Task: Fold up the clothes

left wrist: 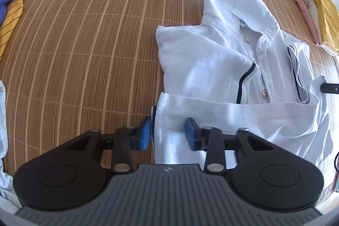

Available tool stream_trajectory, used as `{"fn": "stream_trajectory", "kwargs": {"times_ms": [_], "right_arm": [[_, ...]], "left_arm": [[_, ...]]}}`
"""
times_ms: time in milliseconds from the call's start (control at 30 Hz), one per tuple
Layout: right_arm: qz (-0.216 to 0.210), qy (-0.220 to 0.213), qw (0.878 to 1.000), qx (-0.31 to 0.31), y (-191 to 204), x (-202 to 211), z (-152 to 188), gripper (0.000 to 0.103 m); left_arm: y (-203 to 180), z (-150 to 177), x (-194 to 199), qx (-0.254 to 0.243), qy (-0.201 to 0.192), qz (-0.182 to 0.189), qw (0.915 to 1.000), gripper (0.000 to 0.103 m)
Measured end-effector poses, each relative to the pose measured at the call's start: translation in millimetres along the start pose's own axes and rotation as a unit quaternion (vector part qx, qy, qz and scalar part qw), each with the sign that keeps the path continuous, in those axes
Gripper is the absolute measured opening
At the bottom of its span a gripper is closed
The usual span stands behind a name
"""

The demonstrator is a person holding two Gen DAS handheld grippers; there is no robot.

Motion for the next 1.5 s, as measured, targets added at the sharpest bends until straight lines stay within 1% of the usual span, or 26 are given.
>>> {"fn": "stream_trajectory", "kwargs": {"times_ms": [33, 67, 100, 200, 333, 567, 667, 767, 867, 967, 1033, 1100, 1200, 1233, 1267, 1300, 1333, 1367, 1400, 1433, 1500], "right_arm": [[0.003, -0.001, 1.000, 0.005, 0, 1, 0, 0.011], [0.006, -0.003, 1.000, 0.009, 1, 2, 0, 0.009], [0.008, -0.005, 1.000, 0.012, 1, 5, 0, 0.009], [0.016, -0.019, 1.000, 0.014, 3, 21, 1, 0.008], [0.024, -0.030, 0.999, 0.019, 6, 45, 5, 0.007], [0.027, -0.040, 0.998, 0.027, 10, 74, 2, 0.006], [0.027, -0.047, 0.998, 0.032, 11, 84, -3, 0.006], [0.030, -0.061, 0.997, 0.043, 13, 91, -17, 0.006], [0.035, -0.069, 0.996, 0.046, 8, 79, -31, 0.006], [0.040, -0.077, 0.995, 0.048, 2, 66, -46, 0.006], [0.043, -0.082, 0.994, 0.049, -2, 57, -56, 0.006], [0.047, -0.088, 0.994, 0.050, -6, 48, -66, 0.006], [0.052, -0.095, 0.993, 0.052, -12, 34, -80, 0.006], [0.056, -0.086, 0.994, 0.048, -16, 25, -82, 0.007], [0.066, -0.076, 0.994, 0.040, -21, 16, -82, 0.008], [0.074, -0.077, 0.994, 0.033, -24, 15, -81, 0.013], [0.080, -0.086, 0.993, 0.026, -25, 18, -80, 0.018], [0.085, -0.096, 0.991, 0.022, -26, 24, -78, 0.022], [0.090, -0.103, 0.990, 0.021, -24, 31, -74, 0.030], [0.091, -0.105, 0.990, 0.024, -21, 36, -68, 0.035], [0.069, -0.097, 0.992, 0.026, -11, 40, -56, 0.036]], "left_arm": [[1, 1, 2, 0.005, 0.001, 0.003, 1.0000, 0.016], [2, 1, 5, 0.006, 0.001, 0.004, 1.0000, 0.012], [4, 1, 7, 0.006, 0.000, 0.001, 1.0000, 0.010], [8, 4, 16, 0.010, -0.004, -0.007, 0.9999, 0.008], [7, 6, 35, 0.024, -0.006, 0.001, 0.9997, 0.007], [5, -1, 67, 0.038, -0.032, 0.011, 0.9987, 0.007], [-1, -19, 76, 0.034, -0.047, 0.013, 0.9982, 0.007], [-5, -40, 84, 0.029, -0.067, 0.017, 0.9972, 0.007], [-9, -61, 86, 0.021, -0.087, 0.022, 0.9957, 0.007], [-13, -80, 80, 0.010, -0.104, 0.021, 0.9943, 0.007], [-15, -89, 70, 0.000, -0.107, 0.022, 0.9940, 0.007], [-14, -95, 54, -0.006, -0.106, 0.012, 0.9943, 0.008], [-8, -99, 36, 0.003, -0.091, -0.012, 0.9957, 0.012], [-7, -99, 36, 0.007, -0.093, -0.019, 0.9955, 0.014], [-7, -99, 38, 0.010, -0.099, -0.029, 0.9947, 0.026], [-7, -98, 42, 0.007, -0.108, -0.042, 0.9932, 0.044], [-7, -97, 47, 0.001, -0.119, -0.055, 0.9914, 0.049], [-9, -95, 51, -0.007, -0.124, -0.064, 0.9902, 0.052], [-15, -94, 53, -0.018, -0.124, -0.066, 0.9899, 0.052], [-22, -90, 52, -0.026, -0.119, -0.060, 0.9908, 0.052], [-40, -82, 48, -0.036, -0.103, -0.039, 0.9933, 0.052]]}}
Point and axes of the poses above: each gripper's, at about its wrist camera, not at the fingertips, and x roughly against the way its jaws point, y to its left, z to its underside, the point moved 7 cm from there along -x, roughly the way its jaws point, and after that the axes turned 7 degrees about x, right-handed, at the moved point
